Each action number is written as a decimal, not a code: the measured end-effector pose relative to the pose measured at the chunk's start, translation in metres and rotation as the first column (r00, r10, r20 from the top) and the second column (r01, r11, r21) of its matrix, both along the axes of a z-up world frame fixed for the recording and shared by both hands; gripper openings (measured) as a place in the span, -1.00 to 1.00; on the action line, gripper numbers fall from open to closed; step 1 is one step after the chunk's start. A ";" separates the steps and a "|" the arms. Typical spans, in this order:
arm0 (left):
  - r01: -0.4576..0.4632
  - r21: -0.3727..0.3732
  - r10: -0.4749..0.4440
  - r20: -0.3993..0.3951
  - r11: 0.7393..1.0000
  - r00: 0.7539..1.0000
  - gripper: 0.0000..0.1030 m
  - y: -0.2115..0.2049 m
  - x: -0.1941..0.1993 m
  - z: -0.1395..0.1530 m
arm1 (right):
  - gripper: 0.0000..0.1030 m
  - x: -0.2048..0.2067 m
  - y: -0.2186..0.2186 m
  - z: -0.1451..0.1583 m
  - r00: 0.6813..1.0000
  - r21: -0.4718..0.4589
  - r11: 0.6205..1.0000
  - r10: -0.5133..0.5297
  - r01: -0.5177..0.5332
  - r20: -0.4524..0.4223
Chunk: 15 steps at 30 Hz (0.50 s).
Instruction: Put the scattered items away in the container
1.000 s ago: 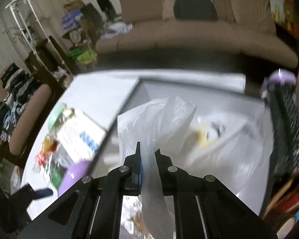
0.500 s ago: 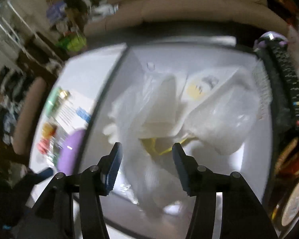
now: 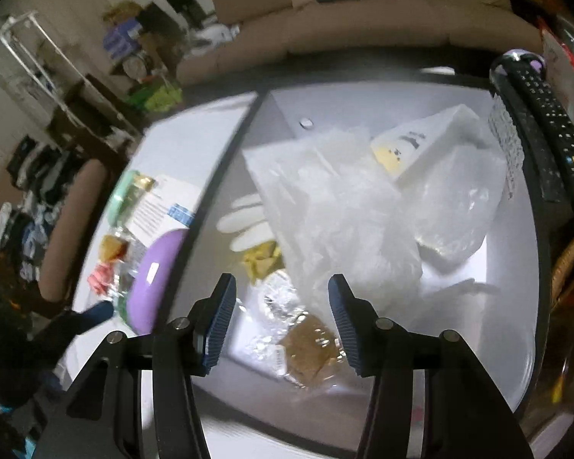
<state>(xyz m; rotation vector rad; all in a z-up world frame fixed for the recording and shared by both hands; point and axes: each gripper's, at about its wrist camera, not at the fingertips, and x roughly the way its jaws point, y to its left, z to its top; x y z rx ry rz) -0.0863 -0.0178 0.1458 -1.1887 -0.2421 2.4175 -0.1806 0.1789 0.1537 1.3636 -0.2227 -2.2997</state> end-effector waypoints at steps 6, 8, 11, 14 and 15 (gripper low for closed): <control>-0.003 -0.044 0.001 -0.047 0.999 0.999 1.00 0.001 0.020 -0.002 | 0.84 0.060 0.017 0.033 0.986 0.018 0.999 -0.048 0.052 -0.162; -0.024 -0.065 0.019 -0.077 0.998 0.997 1.00 0.000 0.032 -0.001 | 1.00 0.079 0.022 0.037 0.976 0.033 0.996 -0.071 0.079 -0.206; -0.060 -0.070 0.053 -0.091 0.996 0.994 1.00 -0.001 0.043 0.001 | 1.00 0.107 0.030 0.032 0.969 0.076 0.989 -0.108 0.128 -0.223; -0.092 -0.065 0.085 -0.092 0.994 0.992 1.00 0.005 0.057 0.007 | 1.00 0.126 0.038 0.024 0.967 0.082 0.984 -0.134 0.155 -0.218; -0.095 -0.068 0.089 -0.091 0.993 0.992 1.00 0.007 0.062 0.008 | 1.00 0.132 0.040 0.023 0.965 0.085 0.983 -0.143 0.165 -0.221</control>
